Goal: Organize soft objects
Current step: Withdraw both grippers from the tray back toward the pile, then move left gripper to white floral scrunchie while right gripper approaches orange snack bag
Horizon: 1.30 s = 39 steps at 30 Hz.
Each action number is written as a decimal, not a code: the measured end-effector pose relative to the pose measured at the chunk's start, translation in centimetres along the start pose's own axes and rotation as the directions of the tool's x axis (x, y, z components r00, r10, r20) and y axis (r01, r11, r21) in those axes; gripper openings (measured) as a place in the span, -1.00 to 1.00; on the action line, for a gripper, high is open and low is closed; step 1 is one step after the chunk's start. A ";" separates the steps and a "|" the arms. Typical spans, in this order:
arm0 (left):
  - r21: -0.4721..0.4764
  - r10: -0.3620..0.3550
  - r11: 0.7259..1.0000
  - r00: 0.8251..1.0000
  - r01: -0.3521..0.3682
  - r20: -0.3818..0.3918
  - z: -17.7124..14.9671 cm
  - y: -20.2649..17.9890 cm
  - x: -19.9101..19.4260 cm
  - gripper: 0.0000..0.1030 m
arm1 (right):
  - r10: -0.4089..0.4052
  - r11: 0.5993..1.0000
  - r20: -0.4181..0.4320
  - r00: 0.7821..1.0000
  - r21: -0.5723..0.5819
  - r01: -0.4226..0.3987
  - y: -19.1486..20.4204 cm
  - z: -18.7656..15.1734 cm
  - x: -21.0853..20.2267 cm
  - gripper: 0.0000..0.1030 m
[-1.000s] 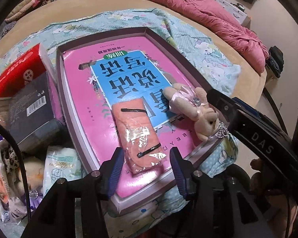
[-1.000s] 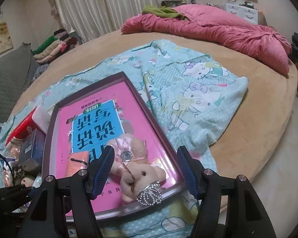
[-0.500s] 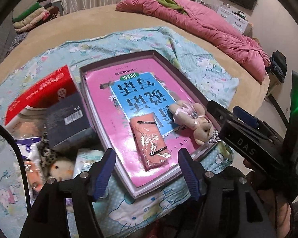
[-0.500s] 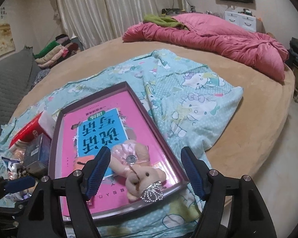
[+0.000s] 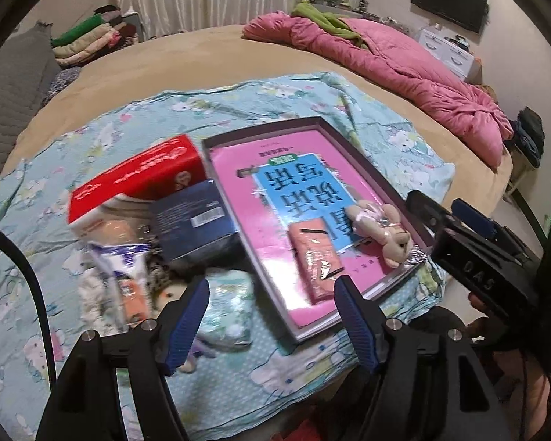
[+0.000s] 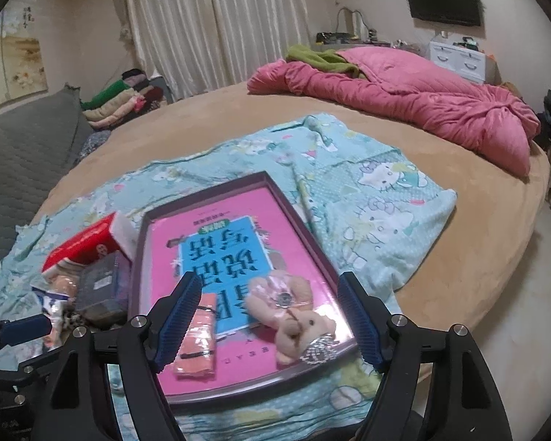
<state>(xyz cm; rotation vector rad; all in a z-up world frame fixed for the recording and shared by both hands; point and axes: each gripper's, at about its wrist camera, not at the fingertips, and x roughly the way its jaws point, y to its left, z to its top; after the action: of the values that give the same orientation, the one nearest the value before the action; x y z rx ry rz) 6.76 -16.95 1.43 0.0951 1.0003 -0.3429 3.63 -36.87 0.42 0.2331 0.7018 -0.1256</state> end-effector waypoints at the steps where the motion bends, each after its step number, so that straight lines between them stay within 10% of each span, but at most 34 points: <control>1: -0.004 0.006 1.000 1.000 -0.006 0.003 -0.1 0.3 -0.2 0.36 | 0.005 1.000 0.003 1.000 -0.002 -0.005 0.3 0.1 -0.3 0.51; 39: -0.263 0.111 0.961 0.992 -0.091 0.060 -3.8 15.3 -4.3 0.37 | 0.217 0.945 -0.035 0.976 -0.242 -0.219 14.5 -1.8 -4.6 0.52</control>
<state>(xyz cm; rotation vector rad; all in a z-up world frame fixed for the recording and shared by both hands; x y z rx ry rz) 6.52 -0.63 1.76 -0.1034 0.9552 -0.1188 1.78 -22.26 4.54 0.0727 0.6882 0.1740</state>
